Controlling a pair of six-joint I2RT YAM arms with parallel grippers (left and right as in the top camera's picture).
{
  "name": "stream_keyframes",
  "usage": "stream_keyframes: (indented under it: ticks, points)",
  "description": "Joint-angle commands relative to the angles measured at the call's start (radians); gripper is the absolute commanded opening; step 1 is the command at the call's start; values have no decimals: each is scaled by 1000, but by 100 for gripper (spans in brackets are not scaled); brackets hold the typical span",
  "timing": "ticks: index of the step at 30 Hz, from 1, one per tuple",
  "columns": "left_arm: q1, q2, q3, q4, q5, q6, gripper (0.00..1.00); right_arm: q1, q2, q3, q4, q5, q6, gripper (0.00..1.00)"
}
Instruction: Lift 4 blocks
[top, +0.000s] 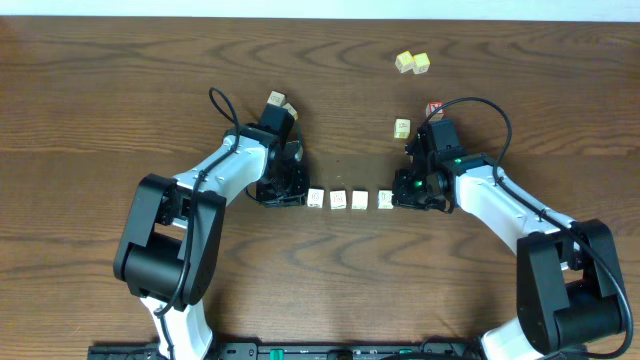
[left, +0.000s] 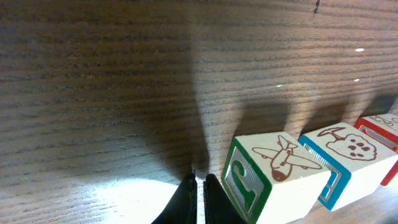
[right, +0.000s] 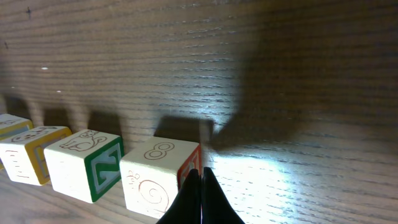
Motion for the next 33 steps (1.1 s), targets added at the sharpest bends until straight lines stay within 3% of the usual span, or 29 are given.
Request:
stream_keyframes:
  ticks: [1, 33]
  points:
    - [-4, 10, -5, 11, 11, 18, 7, 10, 2, -6, 1, -18, 14, 1]
    - [-45, 10, -5, 28, 13, 18, 8, 41, 37, -6, 68, -47, 13, 1]
